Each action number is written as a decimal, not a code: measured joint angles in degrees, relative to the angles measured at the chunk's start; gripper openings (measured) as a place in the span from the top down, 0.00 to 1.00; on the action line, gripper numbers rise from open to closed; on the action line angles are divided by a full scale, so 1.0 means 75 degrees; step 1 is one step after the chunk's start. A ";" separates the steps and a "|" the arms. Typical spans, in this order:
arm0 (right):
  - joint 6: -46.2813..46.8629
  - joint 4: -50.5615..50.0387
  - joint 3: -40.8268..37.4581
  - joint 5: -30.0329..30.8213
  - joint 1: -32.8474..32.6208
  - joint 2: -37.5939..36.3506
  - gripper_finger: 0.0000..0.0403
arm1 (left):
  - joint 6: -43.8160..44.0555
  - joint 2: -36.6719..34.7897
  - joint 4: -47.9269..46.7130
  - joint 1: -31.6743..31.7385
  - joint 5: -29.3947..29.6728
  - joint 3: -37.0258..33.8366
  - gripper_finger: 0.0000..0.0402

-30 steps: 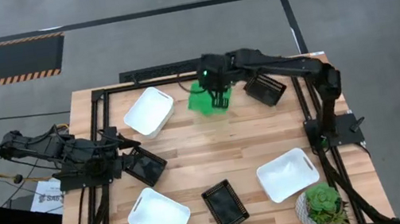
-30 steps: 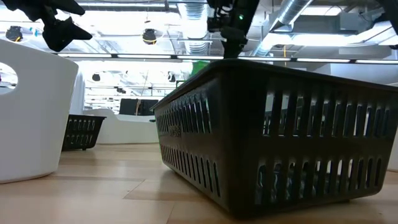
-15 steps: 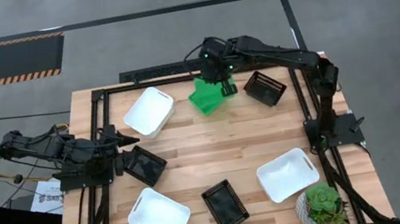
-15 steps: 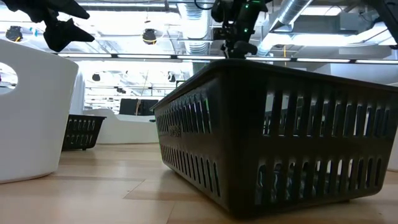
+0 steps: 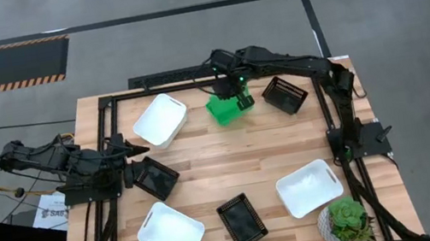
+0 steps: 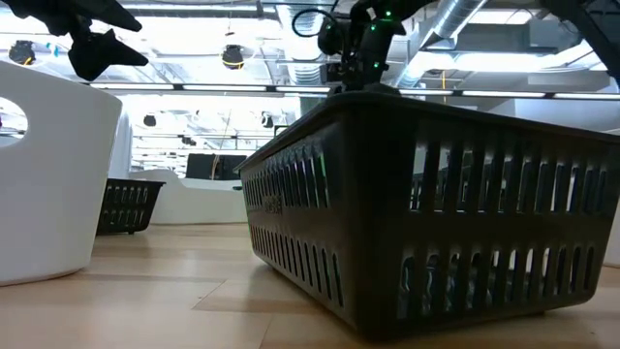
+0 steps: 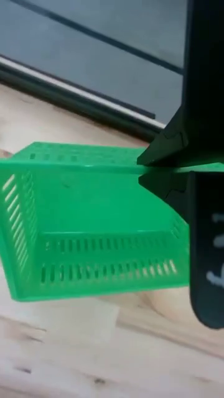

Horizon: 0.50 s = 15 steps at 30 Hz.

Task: Stack baskets by color
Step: Stack the bottom green bin on top of the green bins

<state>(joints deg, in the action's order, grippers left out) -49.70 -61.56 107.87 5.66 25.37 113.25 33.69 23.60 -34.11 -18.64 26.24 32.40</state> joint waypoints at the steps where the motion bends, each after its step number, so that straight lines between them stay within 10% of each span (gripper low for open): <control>1: -0.0026 -0.0016 0.0009 0.0008 -0.0014 0.0027 0.97 | 0.0000 0.0002 -0.0003 -0.0002 -0.0001 0.0000 0.37; 15: -0.0372 -0.0151 -0.0008 0.0033 -0.0076 0.0047 0.80 | -0.0058 -0.0001 -0.0006 0.0001 0.0000 0.0000 0.37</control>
<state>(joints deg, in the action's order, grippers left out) -52.49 -62.70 107.81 5.91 24.80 113.60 33.26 23.60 -34.15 -18.63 26.24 32.40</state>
